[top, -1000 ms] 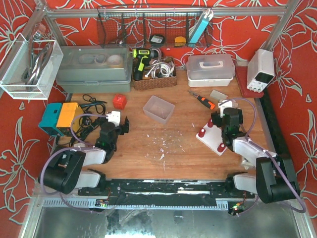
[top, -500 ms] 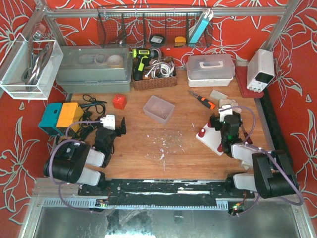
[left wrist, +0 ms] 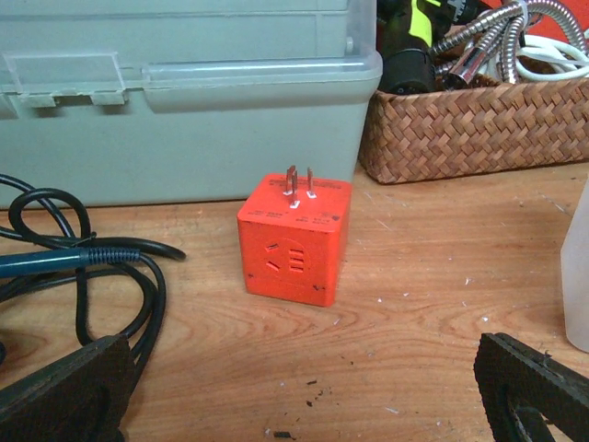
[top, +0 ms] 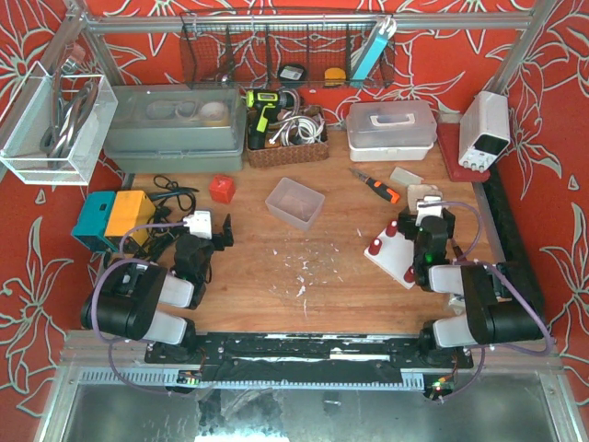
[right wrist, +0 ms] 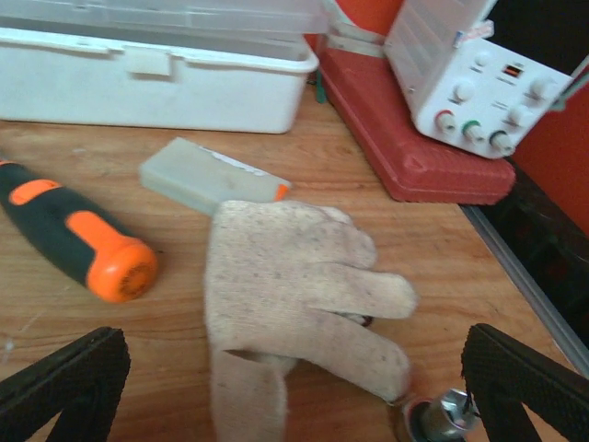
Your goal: Install the large spring
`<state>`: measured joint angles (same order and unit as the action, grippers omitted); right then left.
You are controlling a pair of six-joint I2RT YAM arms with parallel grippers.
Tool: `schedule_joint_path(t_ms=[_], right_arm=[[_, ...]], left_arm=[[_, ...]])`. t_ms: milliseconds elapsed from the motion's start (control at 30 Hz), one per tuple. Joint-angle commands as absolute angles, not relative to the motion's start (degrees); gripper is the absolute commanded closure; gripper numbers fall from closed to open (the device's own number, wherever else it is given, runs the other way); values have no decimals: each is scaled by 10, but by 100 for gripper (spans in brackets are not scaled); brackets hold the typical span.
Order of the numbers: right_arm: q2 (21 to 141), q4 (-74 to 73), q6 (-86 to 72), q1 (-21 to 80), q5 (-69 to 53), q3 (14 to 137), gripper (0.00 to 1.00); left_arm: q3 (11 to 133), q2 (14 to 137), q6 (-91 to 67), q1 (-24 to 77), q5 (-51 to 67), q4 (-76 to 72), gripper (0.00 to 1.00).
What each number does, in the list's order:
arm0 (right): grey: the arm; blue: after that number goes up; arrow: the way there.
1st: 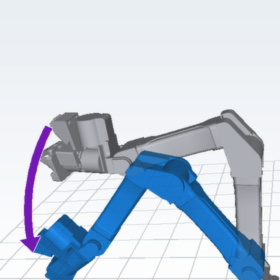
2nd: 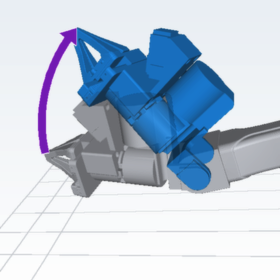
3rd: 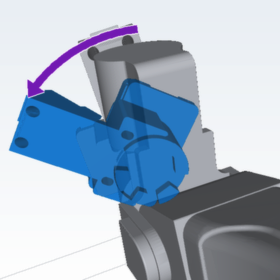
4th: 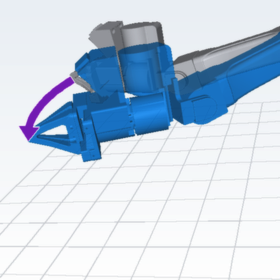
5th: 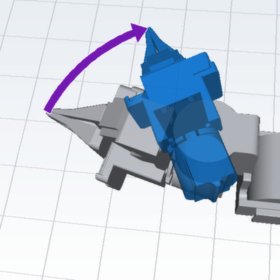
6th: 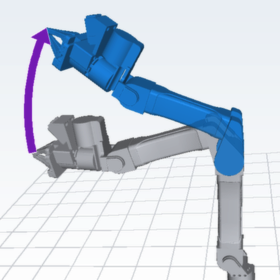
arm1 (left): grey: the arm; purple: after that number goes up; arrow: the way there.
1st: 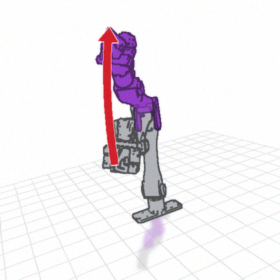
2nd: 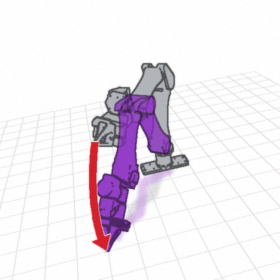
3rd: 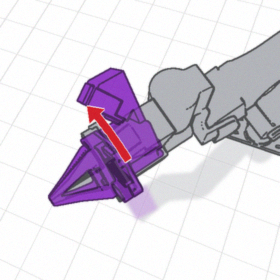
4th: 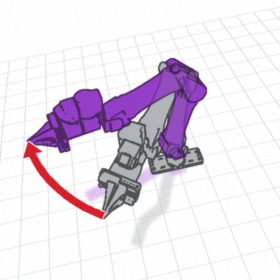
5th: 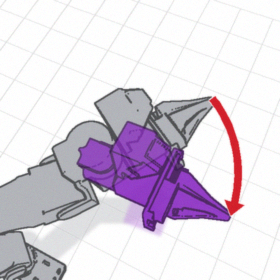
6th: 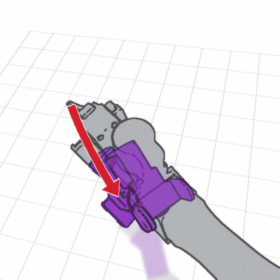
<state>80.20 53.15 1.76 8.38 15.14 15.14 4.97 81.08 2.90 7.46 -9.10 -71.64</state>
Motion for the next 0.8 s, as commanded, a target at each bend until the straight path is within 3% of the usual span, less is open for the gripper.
schedule_joint_path(t_ms=[0, 767], right_arm=[[803, 522, -11, 73, 184, 147, 1], [802, 524, -9, 73, 185, 146, 1]], left_arm=[[55, 810, 25, 71, -91, -731, 0], [58, 810, 24, 69, -85, -727, 0]])
